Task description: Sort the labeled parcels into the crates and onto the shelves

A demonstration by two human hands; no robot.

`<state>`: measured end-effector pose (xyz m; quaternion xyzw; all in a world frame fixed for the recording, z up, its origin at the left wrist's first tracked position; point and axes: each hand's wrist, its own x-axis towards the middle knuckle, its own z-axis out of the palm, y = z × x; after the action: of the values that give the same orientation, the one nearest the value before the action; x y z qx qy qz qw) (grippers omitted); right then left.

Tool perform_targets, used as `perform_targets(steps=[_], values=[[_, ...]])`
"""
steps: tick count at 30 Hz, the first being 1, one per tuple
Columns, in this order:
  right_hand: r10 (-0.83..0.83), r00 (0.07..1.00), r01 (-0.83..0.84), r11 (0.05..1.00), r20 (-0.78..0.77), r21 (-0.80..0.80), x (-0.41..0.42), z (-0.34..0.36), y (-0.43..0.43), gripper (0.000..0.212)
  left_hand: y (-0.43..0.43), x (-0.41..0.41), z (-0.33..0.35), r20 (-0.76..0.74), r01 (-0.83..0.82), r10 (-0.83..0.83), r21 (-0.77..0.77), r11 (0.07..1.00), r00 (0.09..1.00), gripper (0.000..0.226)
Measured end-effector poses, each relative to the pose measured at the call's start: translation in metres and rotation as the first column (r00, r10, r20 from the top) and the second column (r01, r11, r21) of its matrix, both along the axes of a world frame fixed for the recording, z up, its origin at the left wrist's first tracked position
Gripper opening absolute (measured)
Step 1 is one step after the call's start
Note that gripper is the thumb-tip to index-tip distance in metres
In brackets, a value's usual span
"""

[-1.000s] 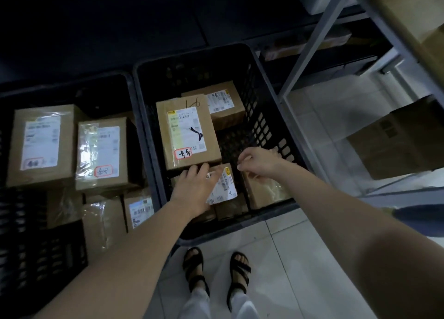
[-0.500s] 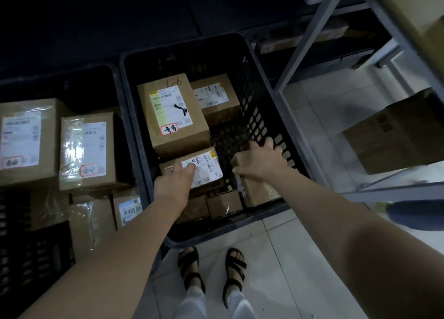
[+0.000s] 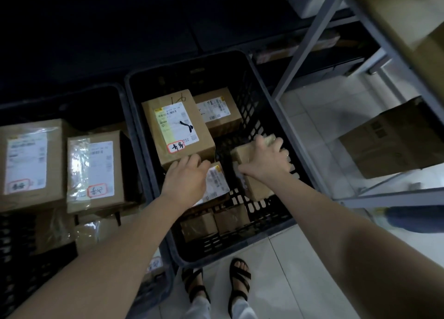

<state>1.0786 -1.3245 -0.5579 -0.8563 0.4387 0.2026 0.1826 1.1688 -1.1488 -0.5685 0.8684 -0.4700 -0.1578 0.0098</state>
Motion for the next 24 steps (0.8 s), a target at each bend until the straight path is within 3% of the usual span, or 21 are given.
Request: perform_targets(steps=[4,8,11,18,24], values=[[-0.211,0.957,0.196,0.976,0.197,0.091,0.015,0.006,-0.004,0.086,-0.010,0.021,0.008,-0.012,0.002,-0.002,-0.040,0.999,1.000,0.041],[-0.476,0.818,0.418,0.878,0.324,0.233,0.017,-0.001,0.006,0.088,-0.019,0.033,0.008,0.015,0.022,-0.021,-0.090,0.996,1.000,0.046],[-0.581,0.711,0.484,0.813,0.396,0.324,0.007,-0.016,0.014,0.087,-0.027,0.036,0.003,0.033,0.029,-0.025,-0.099,0.995,0.999,0.053],[-0.761,0.564,0.567,0.639,0.321,0.520,-0.008,-0.047,0.022,0.101,-0.037,0.042,-0.013,-0.026,0.003,-0.004,-0.029,1.000,1.000,0.064],[-0.780,0.552,0.563,0.609,0.295,0.558,-0.014,-0.054,0.014,0.098,-0.043,0.038,-0.022,0.046,-0.025,0.026,-0.026,0.999,0.999,0.062]])
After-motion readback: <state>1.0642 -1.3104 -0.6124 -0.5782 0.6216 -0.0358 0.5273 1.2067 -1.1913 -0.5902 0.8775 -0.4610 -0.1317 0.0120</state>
